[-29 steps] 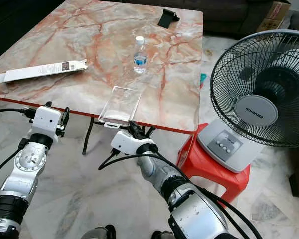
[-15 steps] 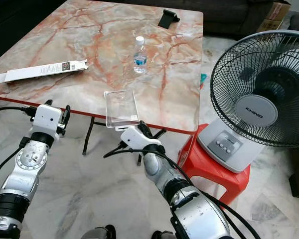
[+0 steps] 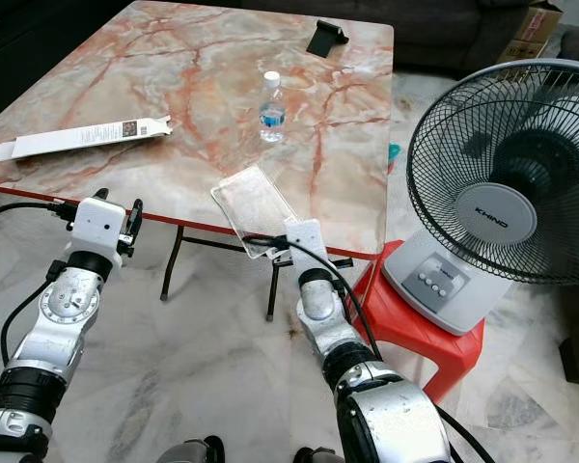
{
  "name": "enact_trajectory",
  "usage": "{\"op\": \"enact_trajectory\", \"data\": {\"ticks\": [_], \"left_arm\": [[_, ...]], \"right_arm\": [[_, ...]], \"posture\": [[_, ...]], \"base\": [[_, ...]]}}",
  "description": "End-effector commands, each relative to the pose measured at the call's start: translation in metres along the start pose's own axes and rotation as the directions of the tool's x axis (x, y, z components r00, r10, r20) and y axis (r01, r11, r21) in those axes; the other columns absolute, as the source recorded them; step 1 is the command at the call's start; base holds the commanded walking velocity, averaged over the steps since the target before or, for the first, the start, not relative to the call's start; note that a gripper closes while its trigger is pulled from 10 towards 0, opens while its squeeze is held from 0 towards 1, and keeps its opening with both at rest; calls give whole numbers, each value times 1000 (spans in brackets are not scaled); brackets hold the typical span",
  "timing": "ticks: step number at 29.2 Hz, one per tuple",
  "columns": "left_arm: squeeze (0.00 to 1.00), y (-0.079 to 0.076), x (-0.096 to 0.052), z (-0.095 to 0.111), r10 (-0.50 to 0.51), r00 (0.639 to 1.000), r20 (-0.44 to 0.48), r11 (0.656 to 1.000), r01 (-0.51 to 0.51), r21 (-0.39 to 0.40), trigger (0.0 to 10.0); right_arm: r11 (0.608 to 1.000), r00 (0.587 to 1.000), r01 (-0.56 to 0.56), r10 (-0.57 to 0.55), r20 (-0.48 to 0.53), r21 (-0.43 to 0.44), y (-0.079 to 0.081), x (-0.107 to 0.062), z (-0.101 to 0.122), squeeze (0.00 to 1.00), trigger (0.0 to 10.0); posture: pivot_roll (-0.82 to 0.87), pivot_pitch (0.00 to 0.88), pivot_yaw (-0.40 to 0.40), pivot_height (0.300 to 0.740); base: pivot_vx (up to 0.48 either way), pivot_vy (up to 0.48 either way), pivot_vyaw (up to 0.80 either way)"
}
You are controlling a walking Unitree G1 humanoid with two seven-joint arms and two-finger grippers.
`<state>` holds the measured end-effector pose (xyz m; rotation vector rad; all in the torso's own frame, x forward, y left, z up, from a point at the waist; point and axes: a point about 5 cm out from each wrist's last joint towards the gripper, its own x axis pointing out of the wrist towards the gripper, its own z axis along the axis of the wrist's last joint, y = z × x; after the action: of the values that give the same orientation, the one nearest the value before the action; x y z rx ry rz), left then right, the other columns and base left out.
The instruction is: Picking trash to rubbish bin
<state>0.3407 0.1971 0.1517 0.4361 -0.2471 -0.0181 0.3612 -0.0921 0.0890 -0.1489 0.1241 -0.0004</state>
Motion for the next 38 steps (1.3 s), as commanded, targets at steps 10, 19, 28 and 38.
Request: {"op": "enact_trajectory", "data": {"ticks": [10,19,28,38], "left_arm": [[0,-30,-8,-11,-269,962,-47,956,273,106,10000],[1000,-79,-18,-2,-605,795,-40,688,547,477,10000],[1000,-94,-14,16,-666,746,30,609,519,599,10000],[0,-104,-20,16,-720,694,27,544,539,643,10000]], "right_arm": [[993,1000,-14,11,20,118,0,5,12,0,10000],[991,1000,-1,1,0,133,-4,4,7,0,10000],[988,999,43,-43,-2,146,-14,3,3,0,10000],[985,997,76,-74,-22,153,-23,-1,-8,0,10000]], "posture": [[196,110,-7,740],[180,98,1,740],[167,96,9,740],[156,98,13,740]], "base": [[0,0,0],[0,0,0],[0,0,0],[0,0,0]]}}
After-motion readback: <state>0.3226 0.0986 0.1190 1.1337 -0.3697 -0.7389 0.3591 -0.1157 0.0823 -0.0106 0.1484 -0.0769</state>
